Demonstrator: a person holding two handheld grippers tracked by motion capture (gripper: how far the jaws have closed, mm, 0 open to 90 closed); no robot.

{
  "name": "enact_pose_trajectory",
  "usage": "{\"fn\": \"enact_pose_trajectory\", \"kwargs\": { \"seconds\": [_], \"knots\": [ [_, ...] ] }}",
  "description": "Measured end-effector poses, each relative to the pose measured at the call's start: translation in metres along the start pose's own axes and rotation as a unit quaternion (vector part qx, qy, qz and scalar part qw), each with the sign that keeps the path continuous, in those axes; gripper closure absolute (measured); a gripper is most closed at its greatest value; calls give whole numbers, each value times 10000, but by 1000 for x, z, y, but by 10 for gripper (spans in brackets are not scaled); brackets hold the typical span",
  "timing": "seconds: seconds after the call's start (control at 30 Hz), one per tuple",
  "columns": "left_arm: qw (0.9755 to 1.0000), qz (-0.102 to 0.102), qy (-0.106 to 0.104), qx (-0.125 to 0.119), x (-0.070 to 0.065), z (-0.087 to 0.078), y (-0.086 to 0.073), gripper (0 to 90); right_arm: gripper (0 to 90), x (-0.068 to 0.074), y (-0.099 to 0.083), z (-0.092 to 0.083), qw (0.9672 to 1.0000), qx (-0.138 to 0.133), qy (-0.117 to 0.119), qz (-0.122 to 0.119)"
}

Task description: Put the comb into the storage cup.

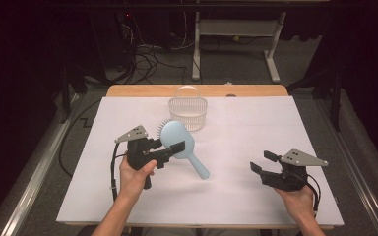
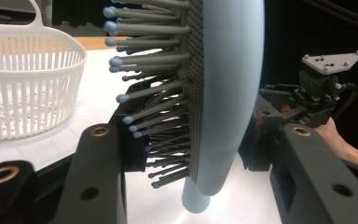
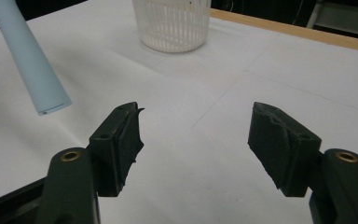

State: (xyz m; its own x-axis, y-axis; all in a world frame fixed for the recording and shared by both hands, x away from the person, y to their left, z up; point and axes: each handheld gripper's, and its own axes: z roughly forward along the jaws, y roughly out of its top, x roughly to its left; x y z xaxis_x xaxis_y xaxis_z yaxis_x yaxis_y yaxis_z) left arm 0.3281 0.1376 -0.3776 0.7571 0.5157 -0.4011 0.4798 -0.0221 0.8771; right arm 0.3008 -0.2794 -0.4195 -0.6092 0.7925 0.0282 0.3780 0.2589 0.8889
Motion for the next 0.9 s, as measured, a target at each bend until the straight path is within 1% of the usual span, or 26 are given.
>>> {"fn": "enact_pose_trajectory", "kwargs": {
  "seconds": [0.03, 0.1, 0.2, 0.23, 0.3, 0.33, 0.37, 0.4, 0.47, 0.53, 0.57, 0.9],
  "knots": [
    [10000, 4, 57, 17, 1, 0, 1, 528, 347, -2, -1, -1, 10000, -25, -17, 14],
    [10000, -6, 78, 23, 1, 0, 1, 528, 347, -4, -3, -3, 10000, -33, -43, 34],
    [10000, -16, 79, 10, 1, 0, 3, 528, 346, -9, -8, -6, 9999, -52, -105, 107],
    [10000, -18, 70, 4, 1, -1, 3, 528, 349, -12, -13, -8, 9998, -51, -142, 136],
    [10000, -12, 81, 2, 1, -1, 4, 528, 354, -13, -16, -9, 9997, -63, -163, 166],
    [9999, -15, 104, 0, 0, -2, 4, 528, 362, -16, -22, -11, 9994, -82, -189, 294],
    [9999, -15, 104, 0, 0, -2, 4, 528, 362, -16, -22, -11, 9994, -82, -189, 294],
    [9999, -13, 115, 7, -1, -2, 4, 528, 362, -18, -26, -14, 9989, -90, -209, 403],
    [9999, 4, 150, 23, -2, -3, 5, 528, 362, -19, -28, -16, 9988, -119, -217, 418],
    [9999, 1, 154, 12, -2, -4, 6, 528, 363, -20, -31, -18, 9983, -149, -217, 516],
    [9999, -6, 161, -19, -2, -5, 6, 528, 364, -21, -34, -19, 9982, -163, -234, 518],
    [9998, -26, 162, -112, -3, -9, 11, 527, 360, -25, -42, -21, 9972, -174, -286, 662]
  ]
}}
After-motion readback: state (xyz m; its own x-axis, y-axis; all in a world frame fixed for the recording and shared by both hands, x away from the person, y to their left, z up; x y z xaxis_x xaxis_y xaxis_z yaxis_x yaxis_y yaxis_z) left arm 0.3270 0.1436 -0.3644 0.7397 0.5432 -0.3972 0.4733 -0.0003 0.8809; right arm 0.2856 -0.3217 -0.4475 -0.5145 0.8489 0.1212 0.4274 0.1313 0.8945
